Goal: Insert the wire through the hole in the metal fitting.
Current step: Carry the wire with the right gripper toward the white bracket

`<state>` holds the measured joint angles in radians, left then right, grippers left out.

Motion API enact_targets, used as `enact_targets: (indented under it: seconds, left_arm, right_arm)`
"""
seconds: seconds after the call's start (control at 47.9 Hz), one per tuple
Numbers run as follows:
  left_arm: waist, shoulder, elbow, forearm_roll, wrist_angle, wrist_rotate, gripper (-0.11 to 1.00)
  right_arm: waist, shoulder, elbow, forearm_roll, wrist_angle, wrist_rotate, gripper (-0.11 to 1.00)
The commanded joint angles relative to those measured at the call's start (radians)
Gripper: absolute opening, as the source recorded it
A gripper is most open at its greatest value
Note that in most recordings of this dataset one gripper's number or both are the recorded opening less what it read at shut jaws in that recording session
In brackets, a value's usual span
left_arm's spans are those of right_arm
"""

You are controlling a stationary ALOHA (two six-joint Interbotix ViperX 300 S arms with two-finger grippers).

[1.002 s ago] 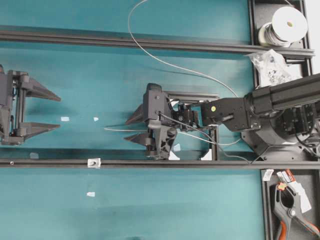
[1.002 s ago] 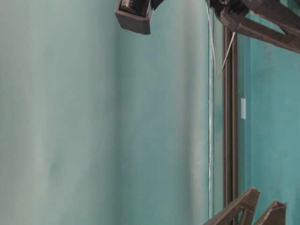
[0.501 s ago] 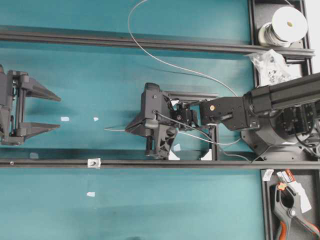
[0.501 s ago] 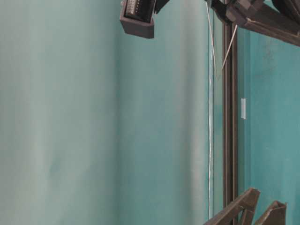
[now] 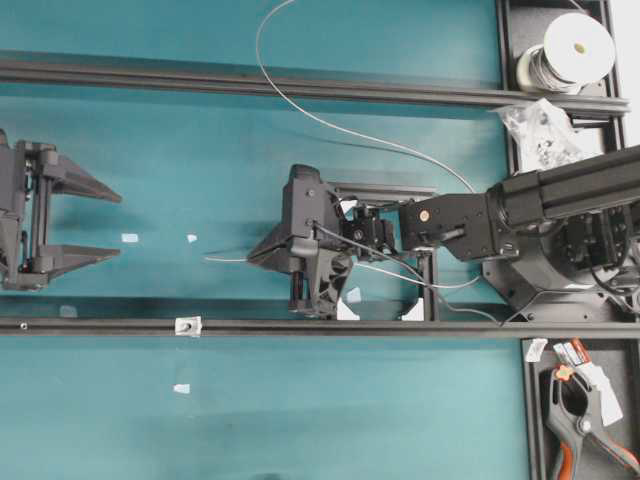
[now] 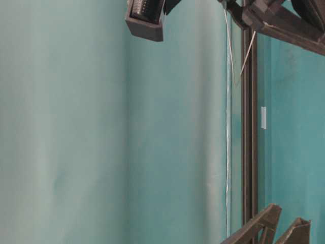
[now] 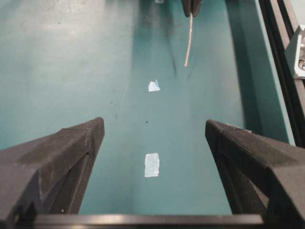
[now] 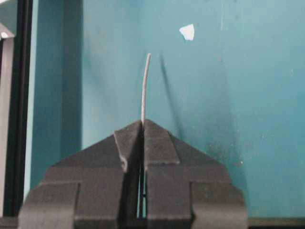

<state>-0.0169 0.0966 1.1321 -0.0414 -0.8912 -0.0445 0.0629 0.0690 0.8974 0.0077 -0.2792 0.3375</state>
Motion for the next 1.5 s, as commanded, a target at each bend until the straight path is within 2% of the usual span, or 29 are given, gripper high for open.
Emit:
enact_targets:
  seconds: [0.0, 0.209, 0.522, 0.96, 1.106, 1.252, 1.482]
  left_arm:
    - [-0.003, -0.009, -0.003, -0.002, -0.005, -0.002, 0.74]
    - [-0.003, -0.009, -0.002, -0.003, -0.003, -0.002, 0.74]
    - [-0.003, -0.009, -0.006, -0.003, -0.005, 0.0, 0.74]
    - [-0.003, -0.029, -0.005, -0.002, -0.003, 0.0, 0.74]
    - [-0.011, -0.051, 0.011, -0.005, -0.005, -0.015, 0.74]
    - [-0.038, -0.057, 0.034, -0.006, -0.043, -0.072, 0.74]
    - [-0.074, -0.054, 0.064, -0.012, -0.147, -0.077, 0.74]
  right_arm:
    - [-0.002, -0.026, -0.017, 0.002, -0.009, -0.003, -0.01]
    - [-0.011, -0.098, -0.011, -0.003, 0.018, -0.012, -0.01]
    - [-0.014, -0.209, -0.018, -0.008, 0.121, -0.043, -0.01]
    - [-0.014, -0.275, -0.009, -0.009, 0.178, -0.043, -0.01]
    - [-0.006, -0.291, 0.014, -0.005, 0.155, -0.035, -0.01]
    - [0.026, -0.327, 0.06, 0.009, 0.086, -0.031, -0.01]
    - [0.078, -0.376, 0.186, 0.115, -0.075, -0.031, -0.01]
